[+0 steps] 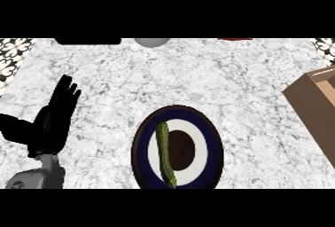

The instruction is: Pick the tomato from the plate and place it in the cardboard box

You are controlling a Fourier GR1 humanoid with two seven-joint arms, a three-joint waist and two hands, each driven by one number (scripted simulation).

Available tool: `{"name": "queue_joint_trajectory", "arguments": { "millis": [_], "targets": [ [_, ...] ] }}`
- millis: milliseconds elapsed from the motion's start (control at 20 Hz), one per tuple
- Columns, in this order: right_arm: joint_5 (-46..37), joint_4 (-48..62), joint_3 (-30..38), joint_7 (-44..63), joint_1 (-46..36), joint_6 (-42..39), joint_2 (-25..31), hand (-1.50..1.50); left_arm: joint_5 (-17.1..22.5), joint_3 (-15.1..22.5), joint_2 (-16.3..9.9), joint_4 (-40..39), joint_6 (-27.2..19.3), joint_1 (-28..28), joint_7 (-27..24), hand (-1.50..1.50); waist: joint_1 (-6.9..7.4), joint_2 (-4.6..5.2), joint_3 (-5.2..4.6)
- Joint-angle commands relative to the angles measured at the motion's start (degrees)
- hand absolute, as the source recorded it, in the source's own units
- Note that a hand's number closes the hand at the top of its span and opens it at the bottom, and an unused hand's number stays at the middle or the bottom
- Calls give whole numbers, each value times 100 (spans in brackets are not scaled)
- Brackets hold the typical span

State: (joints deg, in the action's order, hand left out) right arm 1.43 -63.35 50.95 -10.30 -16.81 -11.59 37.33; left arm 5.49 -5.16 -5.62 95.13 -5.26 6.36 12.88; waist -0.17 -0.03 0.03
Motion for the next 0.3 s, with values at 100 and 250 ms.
{"name": "queue_joint_trajectory", "arguments": {
  "millis": [100, 250],
  "targets": [
    [546, 345, 389, -411, 552, -321, 298, -150, 180, -133, -125, 159, 134, 2, 199, 0, 4, -2, -2],
    [633, 824, 607, -1027, 1027, -752, 425, -150, 168, -99, -65, 64, 276, -279, -255, 0, 4, 1, 0]
  ]
}}
